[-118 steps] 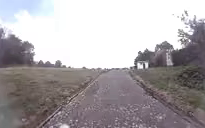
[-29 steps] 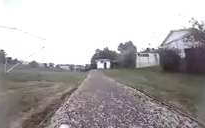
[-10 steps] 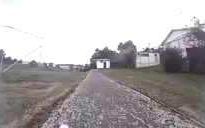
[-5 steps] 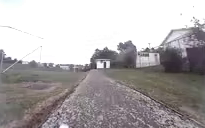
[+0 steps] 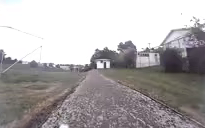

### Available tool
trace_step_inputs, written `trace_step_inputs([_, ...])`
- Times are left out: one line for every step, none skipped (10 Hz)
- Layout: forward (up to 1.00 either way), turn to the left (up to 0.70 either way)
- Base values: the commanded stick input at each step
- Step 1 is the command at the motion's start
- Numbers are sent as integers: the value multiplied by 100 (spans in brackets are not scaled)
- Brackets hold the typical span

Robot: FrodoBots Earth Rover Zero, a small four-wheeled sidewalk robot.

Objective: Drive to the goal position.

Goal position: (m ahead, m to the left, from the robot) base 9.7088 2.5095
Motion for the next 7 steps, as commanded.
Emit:
trace_step_inputs([7, 0])
trace_step_inputs([7, 0])
trace_step_inputs([7, 0])
trace_step_inputs([7, 0])
trace_step_inputs([7, 0])
trace_step_inputs([7, 0])
trace_step_inputs([7, 0])
